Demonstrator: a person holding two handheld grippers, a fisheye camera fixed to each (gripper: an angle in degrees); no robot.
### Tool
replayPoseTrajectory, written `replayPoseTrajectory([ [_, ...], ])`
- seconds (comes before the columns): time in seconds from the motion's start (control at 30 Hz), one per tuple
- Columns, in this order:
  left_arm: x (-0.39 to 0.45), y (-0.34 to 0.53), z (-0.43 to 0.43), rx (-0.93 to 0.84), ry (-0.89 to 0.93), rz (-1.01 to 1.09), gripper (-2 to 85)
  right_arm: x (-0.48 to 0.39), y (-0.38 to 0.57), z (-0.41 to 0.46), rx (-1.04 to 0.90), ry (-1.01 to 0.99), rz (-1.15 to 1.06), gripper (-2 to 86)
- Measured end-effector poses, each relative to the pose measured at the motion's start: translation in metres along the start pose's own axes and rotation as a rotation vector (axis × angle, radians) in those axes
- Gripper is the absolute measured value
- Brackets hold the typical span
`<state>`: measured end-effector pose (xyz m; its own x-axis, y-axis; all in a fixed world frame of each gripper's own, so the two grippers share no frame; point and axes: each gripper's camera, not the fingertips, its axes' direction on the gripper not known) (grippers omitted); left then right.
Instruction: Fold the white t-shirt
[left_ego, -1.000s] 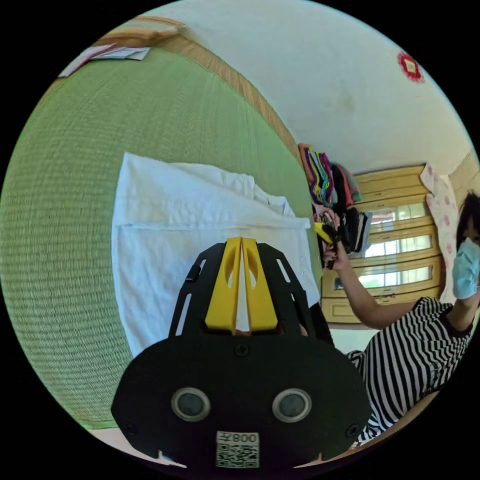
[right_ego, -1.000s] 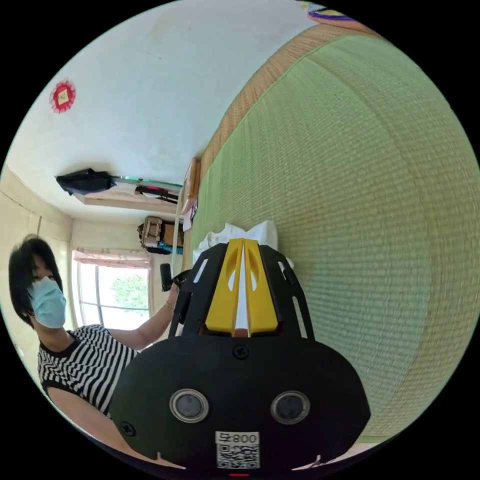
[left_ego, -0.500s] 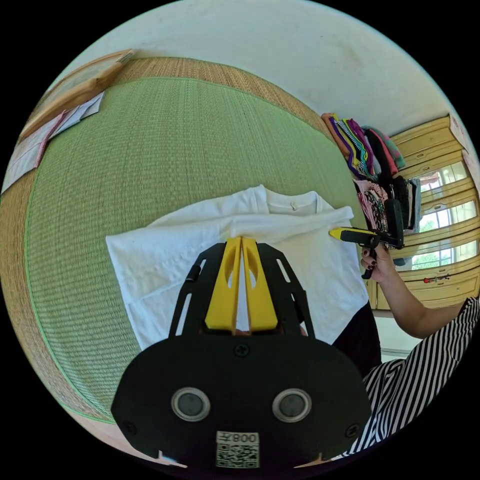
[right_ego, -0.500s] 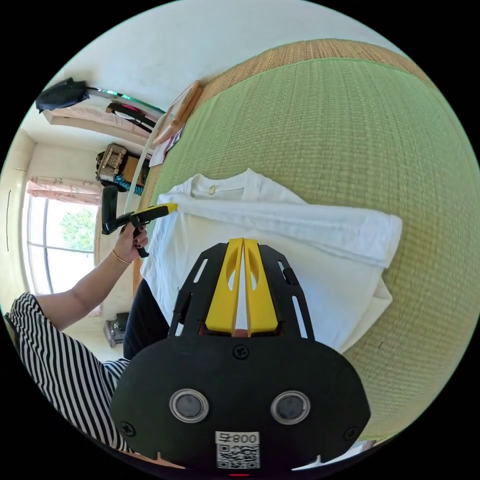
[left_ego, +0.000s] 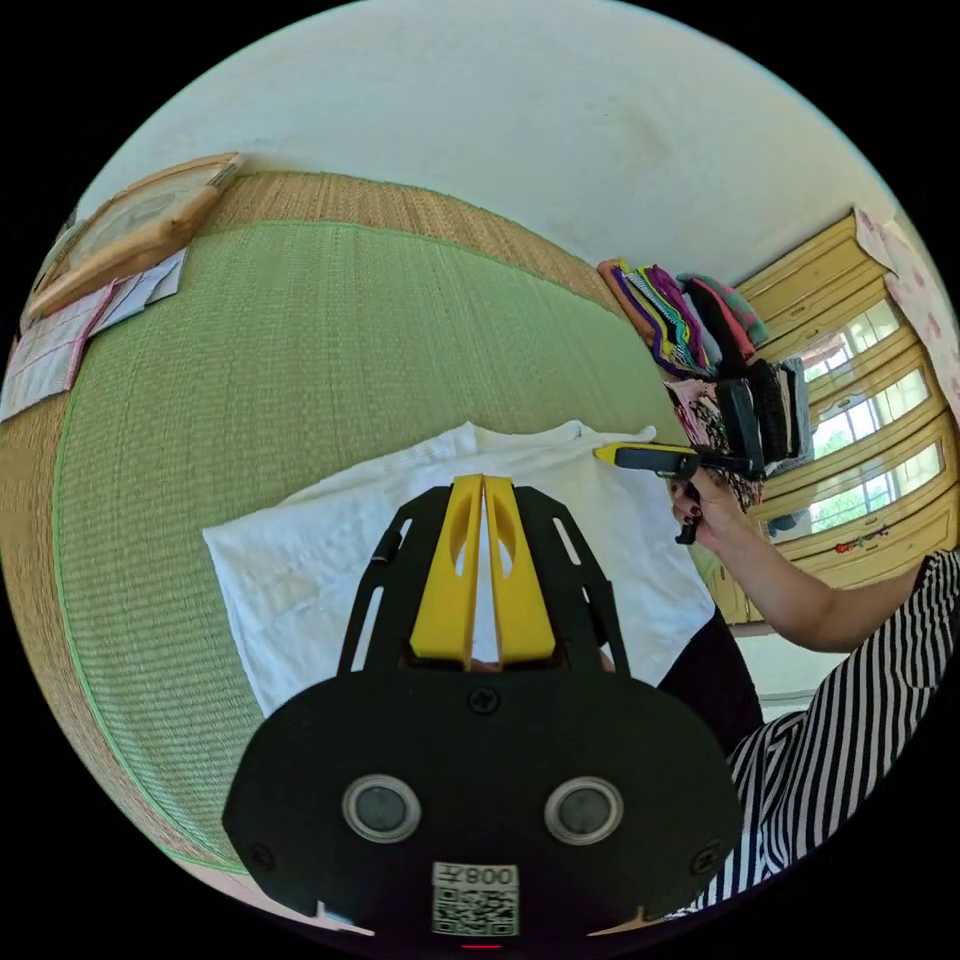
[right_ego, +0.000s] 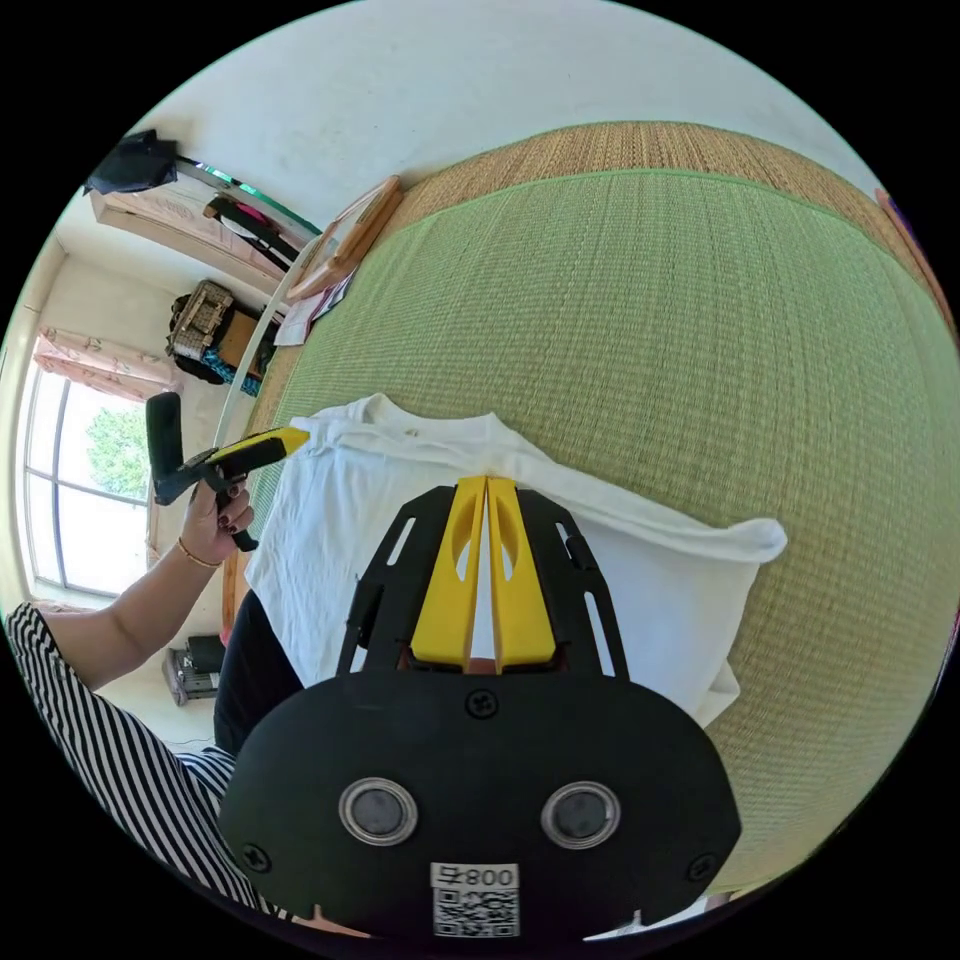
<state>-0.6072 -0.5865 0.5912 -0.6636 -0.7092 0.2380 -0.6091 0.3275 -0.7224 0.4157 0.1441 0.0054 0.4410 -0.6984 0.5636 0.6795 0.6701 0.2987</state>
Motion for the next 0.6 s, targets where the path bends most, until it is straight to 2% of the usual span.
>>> replayPoseTrajectory([
  [0.17, 0.010, 0.014, 0.034, -0.110, -0.099, 0.013, 0.1, -0.001, -0.003, 0.002, 0.032, 0.003, 0.009, 0.1],
  [0.6, 0.021, 0.016, 0.032, 0.015, -0.248, -0.024, 0.1, 0.002, 0.020, 0.009, 0.029, -0.023, 0.011, 0.0],
])
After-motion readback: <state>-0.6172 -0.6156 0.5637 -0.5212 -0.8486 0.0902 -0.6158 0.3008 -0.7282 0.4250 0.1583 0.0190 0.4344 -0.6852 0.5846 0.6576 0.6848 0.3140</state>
